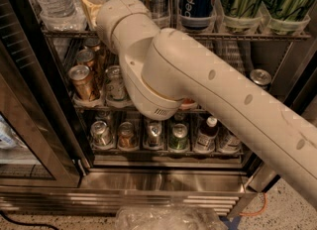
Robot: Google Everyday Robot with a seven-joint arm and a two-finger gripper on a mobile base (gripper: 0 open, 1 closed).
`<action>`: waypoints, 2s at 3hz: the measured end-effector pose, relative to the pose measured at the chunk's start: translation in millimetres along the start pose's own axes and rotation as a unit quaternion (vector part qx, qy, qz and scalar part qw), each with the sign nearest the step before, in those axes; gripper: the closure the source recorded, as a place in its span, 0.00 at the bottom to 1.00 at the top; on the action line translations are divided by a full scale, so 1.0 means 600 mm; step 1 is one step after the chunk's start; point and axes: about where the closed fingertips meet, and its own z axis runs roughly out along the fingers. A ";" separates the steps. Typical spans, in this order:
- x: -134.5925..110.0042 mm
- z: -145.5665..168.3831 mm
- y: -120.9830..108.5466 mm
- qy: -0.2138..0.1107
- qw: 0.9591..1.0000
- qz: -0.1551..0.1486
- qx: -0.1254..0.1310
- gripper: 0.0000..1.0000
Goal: Pick water bottle from top shelf of fridge
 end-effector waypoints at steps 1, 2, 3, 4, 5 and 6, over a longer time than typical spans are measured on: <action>0.000 0.000 0.000 0.000 1.000 0.000 0.000 1.00; -0.001 0.000 0.001 -0.001 1.000 -0.001 -0.001 1.00; -0.010 -0.006 0.000 -0.012 1.000 -0.010 -0.005 1.00; -0.016 -0.018 -0.002 -0.027 0.999 -0.017 -0.002 1.00; -0.033 -0.028 -0.004 -0.053 0.998 -0.035 0.000 1.00; -0.042 -0.033 -0.003 -0.067 0.997 -0.048 -0.001 1.00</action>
Offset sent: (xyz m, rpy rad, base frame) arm 0.0000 0.0000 0.0000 0.0000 0.0000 0.0000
